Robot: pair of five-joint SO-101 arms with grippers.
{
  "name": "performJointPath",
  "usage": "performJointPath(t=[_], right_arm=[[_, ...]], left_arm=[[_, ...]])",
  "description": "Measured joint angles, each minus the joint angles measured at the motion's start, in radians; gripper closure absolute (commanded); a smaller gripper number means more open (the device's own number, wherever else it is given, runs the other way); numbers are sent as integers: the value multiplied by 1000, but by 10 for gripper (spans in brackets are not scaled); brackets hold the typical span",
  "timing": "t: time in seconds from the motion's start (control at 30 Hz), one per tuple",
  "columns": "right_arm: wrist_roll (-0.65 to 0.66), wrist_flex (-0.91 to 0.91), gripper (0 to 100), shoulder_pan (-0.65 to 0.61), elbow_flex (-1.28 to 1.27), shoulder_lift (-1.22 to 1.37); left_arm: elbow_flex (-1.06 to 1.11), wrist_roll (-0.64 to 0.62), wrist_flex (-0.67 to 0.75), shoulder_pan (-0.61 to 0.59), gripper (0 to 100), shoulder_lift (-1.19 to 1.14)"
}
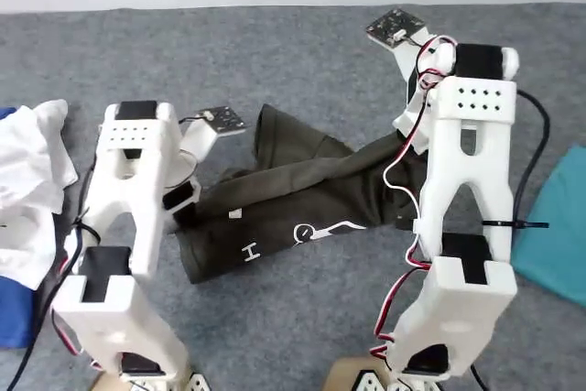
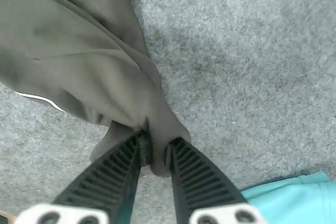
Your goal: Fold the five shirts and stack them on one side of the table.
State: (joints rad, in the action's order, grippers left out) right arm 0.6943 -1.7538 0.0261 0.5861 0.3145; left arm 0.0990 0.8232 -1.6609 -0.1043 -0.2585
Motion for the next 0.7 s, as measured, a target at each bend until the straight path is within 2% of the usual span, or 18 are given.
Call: performJointPath(t=[0.17,0.7], right_arm=[[-21,0,984,0,0,0],[-21,0,983,0,0,0]], left_arm=[[0,40,-5,-52,888,-60],[0,43,48,-32,892,-95]])
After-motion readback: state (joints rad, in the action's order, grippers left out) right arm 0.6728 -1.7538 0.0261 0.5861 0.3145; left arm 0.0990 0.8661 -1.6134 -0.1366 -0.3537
